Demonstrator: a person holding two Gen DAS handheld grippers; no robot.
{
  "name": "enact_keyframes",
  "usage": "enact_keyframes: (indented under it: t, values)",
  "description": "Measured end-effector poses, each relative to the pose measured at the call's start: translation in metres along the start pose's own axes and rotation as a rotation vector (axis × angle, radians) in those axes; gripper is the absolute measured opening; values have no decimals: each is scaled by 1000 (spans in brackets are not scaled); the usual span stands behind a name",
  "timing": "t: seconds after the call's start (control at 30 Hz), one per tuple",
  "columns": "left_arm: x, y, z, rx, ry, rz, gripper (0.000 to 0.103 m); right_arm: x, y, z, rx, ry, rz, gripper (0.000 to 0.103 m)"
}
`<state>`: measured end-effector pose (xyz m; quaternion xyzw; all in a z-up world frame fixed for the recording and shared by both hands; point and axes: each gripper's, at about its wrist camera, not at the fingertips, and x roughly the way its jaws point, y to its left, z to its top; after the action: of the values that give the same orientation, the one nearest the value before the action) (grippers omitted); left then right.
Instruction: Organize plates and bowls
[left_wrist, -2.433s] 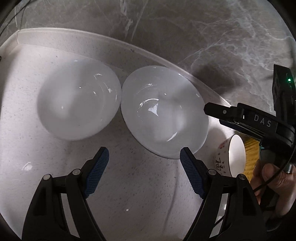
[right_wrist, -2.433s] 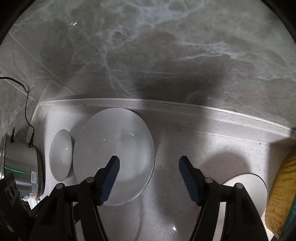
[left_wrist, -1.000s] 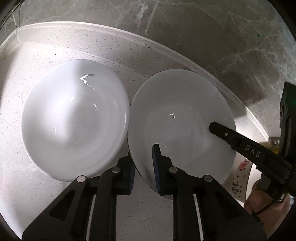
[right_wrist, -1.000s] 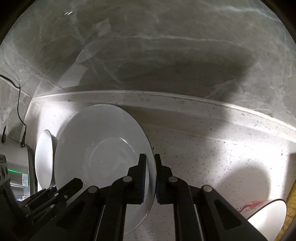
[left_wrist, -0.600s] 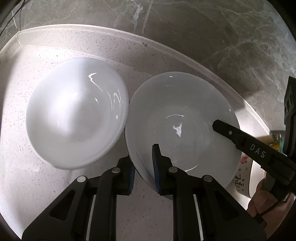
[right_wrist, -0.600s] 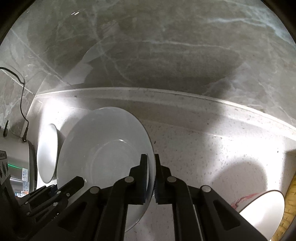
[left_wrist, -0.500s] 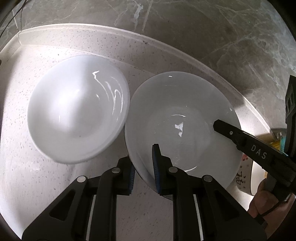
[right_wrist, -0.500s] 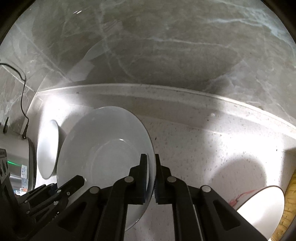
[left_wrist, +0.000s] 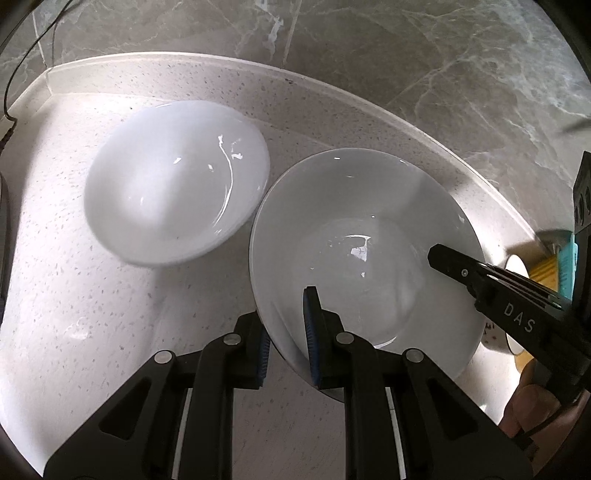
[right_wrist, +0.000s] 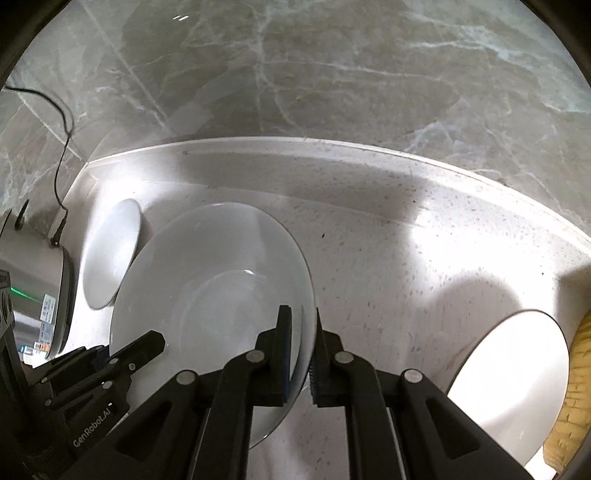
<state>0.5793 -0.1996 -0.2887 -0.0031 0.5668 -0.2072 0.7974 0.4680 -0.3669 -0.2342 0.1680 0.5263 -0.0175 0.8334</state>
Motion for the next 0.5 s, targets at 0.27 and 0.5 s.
enact_keyframes:
  t: [0.27, 0.5]
  values:
    - [-41, 3, -29, 33, -53, -8, 15, -34, 18, -27, -36, -47, 3, 10]
    - [-84, 33, -56, 33, -84, -7, 14, -47, 58, -50, -77, -60, 36, 12]
